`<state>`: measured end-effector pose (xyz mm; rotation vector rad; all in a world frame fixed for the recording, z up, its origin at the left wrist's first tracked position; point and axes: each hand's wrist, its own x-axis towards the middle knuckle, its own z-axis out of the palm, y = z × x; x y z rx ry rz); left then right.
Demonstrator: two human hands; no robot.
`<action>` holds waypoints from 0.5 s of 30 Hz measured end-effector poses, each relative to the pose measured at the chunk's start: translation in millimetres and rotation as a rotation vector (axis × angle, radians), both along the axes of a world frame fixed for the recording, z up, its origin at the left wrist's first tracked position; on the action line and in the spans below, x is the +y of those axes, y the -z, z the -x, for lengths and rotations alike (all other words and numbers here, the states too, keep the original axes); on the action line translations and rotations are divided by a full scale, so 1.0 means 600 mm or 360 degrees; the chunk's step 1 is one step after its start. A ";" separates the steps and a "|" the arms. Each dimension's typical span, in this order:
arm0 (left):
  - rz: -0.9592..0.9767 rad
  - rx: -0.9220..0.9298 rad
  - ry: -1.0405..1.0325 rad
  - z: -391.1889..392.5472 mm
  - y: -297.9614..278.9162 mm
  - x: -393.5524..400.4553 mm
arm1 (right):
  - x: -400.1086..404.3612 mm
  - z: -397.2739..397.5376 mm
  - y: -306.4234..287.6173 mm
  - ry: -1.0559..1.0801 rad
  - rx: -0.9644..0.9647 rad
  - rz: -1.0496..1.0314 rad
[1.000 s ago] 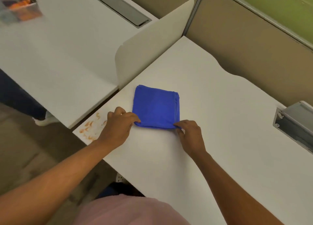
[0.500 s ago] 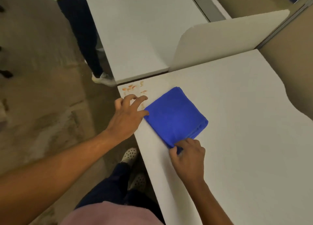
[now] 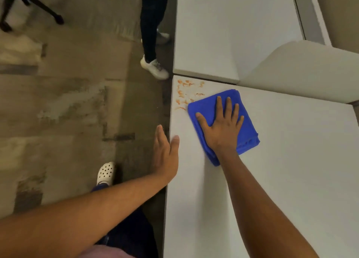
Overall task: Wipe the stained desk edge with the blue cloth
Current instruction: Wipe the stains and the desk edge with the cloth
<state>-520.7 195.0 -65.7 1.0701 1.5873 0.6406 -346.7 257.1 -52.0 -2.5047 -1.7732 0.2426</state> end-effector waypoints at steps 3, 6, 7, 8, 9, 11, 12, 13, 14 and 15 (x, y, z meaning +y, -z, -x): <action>-0.0045 -0.0034 -0.0148 -0.026 0.008 -0.006 | 0.066 -0.037 0.000 -0.0003 0.0042 -0.0054; -0.0107 0.0013 -0.0139 -0.023 0.019 -0.007 | 0.092 -0.039 0.004 -0.0096 0.0044 -0.0071; -0.0093 0.0015 -0.0129 -0.023 0.020 -0.007 | 0.087 -0.034 0.005 -0.0133 0.0068 -0.0080; -0.0105 0.0010 -0.0121 -0.022 0.019 -0.007 | 0.075 -0.027 0.005 -0.0190 0.0102 -0.0082; -0.0171 0.0023 -0.0096 -0.019 0.017 -0.010 | 0.058 -0.018 0.004 -0.0272 0.0134 -0.0072; -0.0490 0.0153 0.0063 -0.001 0.012 -0.026 | 0.007 -0.007 0.002 -0.0499 0.0168 -0.0031; -0.0650 0.0215 0.0163 0.009 0.015 -0.039 | -0.020 -0.010 0.000 -0.0631 0.0173 0.0001; -0.0711 0.0219 0.0218 0.015 0.018 -0.056 | -0.043 -0.021 -0.004 -0.0758 0.0185 0.0034; -0.0624 0.0161 0.0199 0.017 0.017 -0.074 | -0.058 -0.038 -0.008 -0.0866 0.0206 0.0061; -0.0455 0.0090 0.0120 0.013 0.013 -0.089 | -0.060 -0.057 -0.012 -0.0938 0.0232 0.0080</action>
